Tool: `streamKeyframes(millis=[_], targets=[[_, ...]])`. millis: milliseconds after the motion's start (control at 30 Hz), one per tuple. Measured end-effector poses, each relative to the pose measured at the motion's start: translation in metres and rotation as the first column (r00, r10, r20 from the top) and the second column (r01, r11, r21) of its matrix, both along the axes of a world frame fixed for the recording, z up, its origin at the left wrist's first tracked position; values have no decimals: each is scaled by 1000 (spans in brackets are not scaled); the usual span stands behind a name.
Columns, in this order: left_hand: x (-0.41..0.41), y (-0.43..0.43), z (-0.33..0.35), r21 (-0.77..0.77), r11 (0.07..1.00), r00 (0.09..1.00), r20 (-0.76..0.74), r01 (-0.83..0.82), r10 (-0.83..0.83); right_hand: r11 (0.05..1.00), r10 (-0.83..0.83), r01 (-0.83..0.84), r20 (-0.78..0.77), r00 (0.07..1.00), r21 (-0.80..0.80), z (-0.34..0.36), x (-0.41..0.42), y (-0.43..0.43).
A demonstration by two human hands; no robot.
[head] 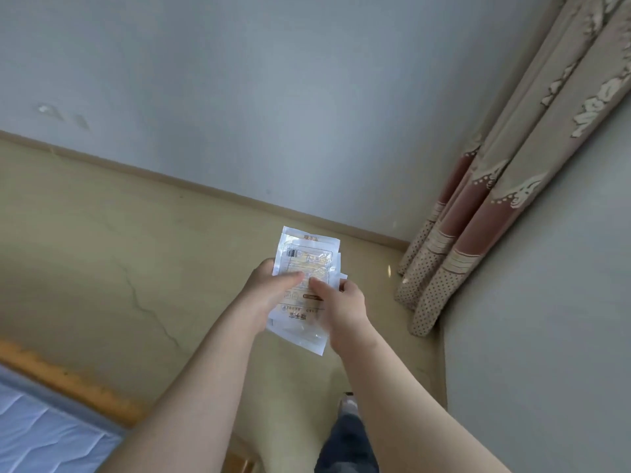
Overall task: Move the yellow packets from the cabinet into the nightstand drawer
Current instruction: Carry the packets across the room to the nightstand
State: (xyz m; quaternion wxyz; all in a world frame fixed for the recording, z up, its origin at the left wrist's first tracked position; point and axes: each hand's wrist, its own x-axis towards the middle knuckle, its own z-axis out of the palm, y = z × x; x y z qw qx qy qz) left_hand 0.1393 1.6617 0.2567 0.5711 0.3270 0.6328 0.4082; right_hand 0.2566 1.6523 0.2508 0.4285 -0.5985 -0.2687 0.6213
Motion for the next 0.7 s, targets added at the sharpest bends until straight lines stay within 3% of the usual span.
streamKeyframes(millis=[433, 700], targets=[[-19, 260, 8, 32, 950, 950, -28, -310, 311, 947, 322, -319, -67, 945, 46, -5, -27, 305], [-102, 366, 6, 34, 863, 863, -15, -505, 505, 868, 496, -495, -71, 866, 23, -1, -116, 431]])
